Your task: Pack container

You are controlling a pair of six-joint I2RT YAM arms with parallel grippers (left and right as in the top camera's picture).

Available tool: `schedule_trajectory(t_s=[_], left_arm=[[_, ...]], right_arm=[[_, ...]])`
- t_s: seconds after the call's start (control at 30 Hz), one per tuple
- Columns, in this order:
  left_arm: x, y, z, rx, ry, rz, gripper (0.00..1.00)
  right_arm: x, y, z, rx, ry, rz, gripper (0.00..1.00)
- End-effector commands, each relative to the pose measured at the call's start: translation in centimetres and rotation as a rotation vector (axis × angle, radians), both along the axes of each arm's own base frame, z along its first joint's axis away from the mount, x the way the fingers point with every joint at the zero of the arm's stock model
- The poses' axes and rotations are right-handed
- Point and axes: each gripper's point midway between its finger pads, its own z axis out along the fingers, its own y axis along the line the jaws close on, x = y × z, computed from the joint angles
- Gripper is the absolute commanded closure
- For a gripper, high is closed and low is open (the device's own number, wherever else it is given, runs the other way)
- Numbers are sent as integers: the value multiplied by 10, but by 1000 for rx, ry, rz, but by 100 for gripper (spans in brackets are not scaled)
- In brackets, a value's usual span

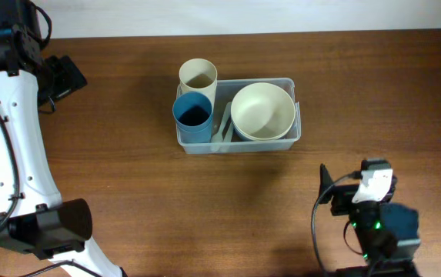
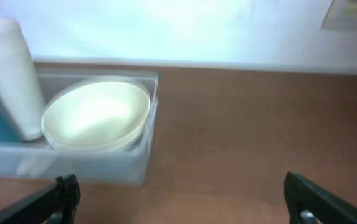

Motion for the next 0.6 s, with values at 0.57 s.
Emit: schedule_trajectory(t_s=[0.57], left_arm=[[-1, 2, 4, 11, -8, -2, 0]], right_arm=[[-3, -8, -28, 5, -195, -14, 1]])
